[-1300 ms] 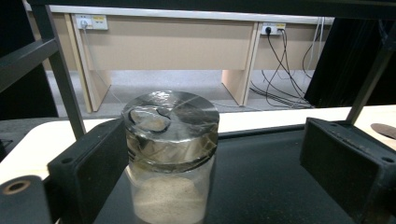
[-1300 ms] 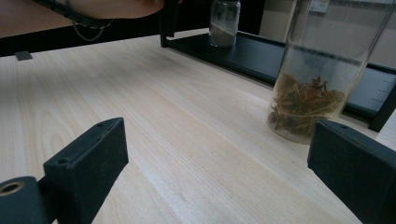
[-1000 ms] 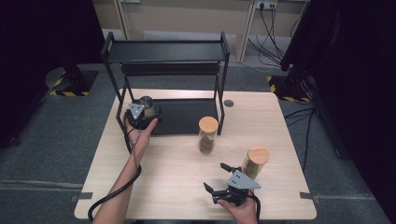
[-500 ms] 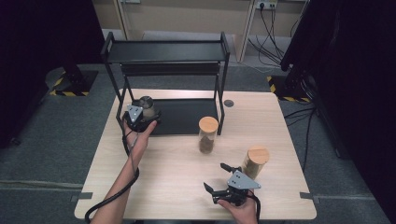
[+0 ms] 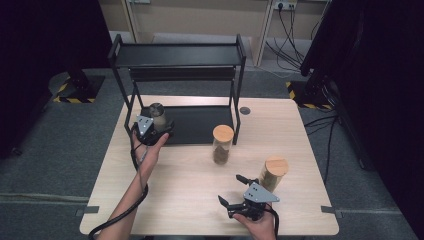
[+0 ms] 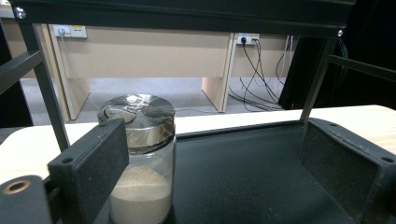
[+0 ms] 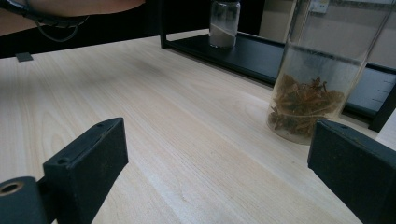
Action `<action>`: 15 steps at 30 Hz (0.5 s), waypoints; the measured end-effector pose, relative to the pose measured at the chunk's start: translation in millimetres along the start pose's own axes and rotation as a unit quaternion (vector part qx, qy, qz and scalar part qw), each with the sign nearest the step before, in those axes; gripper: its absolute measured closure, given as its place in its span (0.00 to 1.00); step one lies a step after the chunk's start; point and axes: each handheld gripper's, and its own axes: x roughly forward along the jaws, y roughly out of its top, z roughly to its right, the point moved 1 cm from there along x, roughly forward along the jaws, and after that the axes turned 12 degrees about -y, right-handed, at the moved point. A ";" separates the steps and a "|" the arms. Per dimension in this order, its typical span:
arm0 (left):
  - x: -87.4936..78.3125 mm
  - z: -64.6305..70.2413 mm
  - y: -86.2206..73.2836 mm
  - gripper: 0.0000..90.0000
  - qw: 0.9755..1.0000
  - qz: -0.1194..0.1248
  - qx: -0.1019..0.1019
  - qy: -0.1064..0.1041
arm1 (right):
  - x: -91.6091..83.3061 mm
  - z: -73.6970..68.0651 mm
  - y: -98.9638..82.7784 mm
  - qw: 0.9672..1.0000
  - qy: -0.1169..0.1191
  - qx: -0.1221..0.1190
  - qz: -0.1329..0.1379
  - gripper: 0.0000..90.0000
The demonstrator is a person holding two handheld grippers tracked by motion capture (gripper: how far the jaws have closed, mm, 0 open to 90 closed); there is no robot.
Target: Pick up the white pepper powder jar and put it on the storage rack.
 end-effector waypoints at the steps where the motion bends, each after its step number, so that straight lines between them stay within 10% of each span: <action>1: -0.9 0.6 0.2 0.08 1.000 0.000 0.002 -0.001 | 0.0 0.0 0.0 1.000 0.000 0.000 0.000 0.06; 15: -13.3 10.6 -0.4 0.08 1.000 0.010 -0.001 -0.014 | 0.0 -0.1 0.0 1.000 0.000 -0.001 0.000 0.06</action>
